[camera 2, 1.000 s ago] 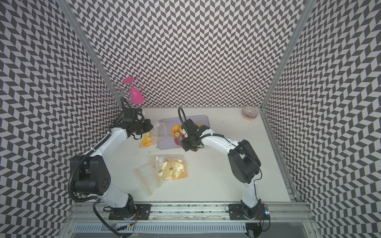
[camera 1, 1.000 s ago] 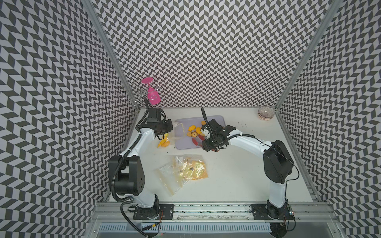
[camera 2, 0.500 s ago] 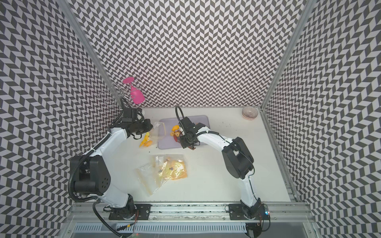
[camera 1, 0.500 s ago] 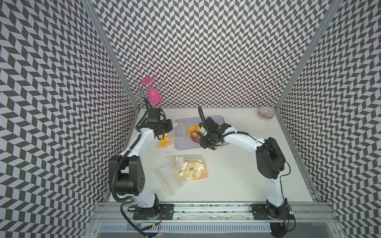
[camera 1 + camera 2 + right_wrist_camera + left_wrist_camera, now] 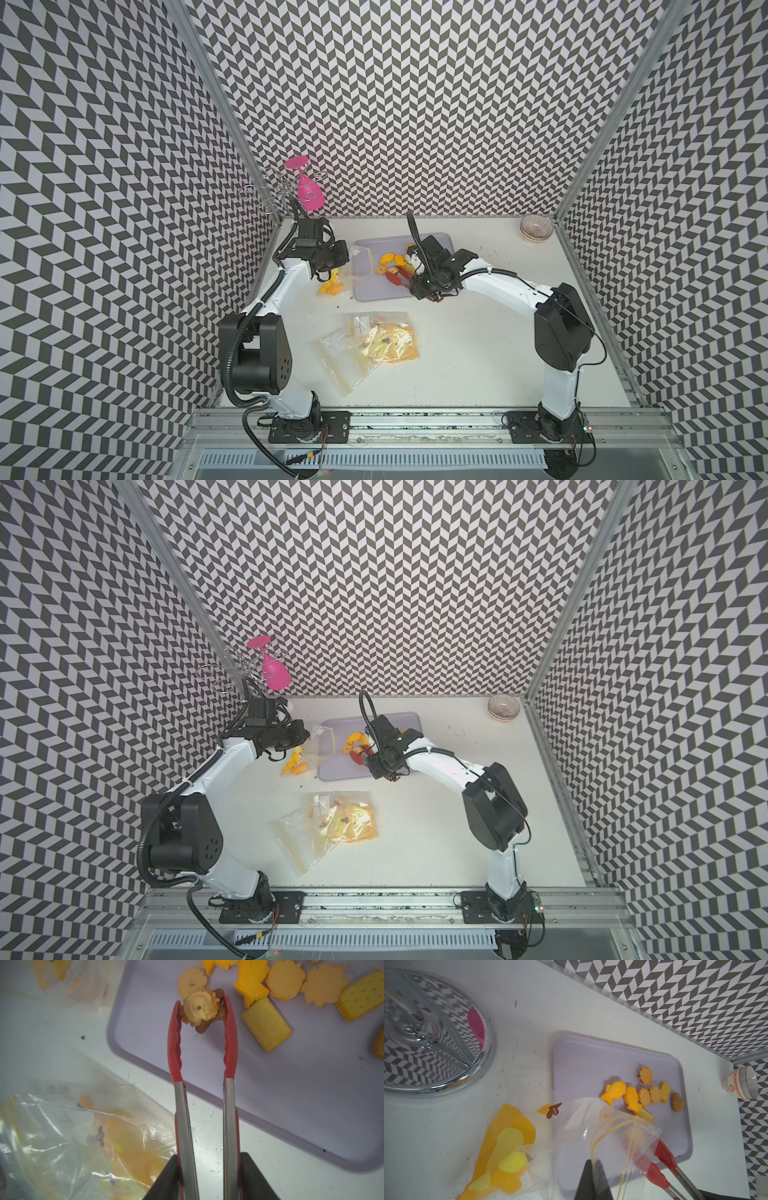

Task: Put the cookies into a resealable bag to prevent moisture
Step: Pick up the cookie from the tray, then place the cookie in the ziploc bag.

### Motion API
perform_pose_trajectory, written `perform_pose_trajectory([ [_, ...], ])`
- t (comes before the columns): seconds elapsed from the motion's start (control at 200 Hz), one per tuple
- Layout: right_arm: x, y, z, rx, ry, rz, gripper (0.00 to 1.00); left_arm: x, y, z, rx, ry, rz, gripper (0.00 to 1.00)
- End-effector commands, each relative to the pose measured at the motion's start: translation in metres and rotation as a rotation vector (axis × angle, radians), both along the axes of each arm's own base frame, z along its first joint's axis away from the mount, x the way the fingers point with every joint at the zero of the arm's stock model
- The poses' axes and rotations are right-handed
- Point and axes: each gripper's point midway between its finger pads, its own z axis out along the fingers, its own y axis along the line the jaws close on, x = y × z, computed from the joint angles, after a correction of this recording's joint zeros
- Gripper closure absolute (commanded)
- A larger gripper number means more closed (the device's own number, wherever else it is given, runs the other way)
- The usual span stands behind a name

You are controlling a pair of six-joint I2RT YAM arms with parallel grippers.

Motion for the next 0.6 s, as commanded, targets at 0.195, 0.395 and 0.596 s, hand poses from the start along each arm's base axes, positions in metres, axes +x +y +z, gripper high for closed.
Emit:
perform_pose_trajectory([
  [0.195,0.001,-0.009,0.071,0.095,-0.170,-0.025,0.59,-0.002,-0.017,0.005,-0.024,-0.033,-0.078,1.00],
  [0.395,-0.013,0.022,0.117,0.252,-0.235,0.102,0.59,-0.003,-0.023,0.004,-0.024,-0.032,-0.096,1.00],
  [0.596,-0.019,0.050,0.111,0.256,-0.217,0.183,0.61,-0.004,-0.026,0.003,-0.025,-0.028,-0.108,1.00],
])
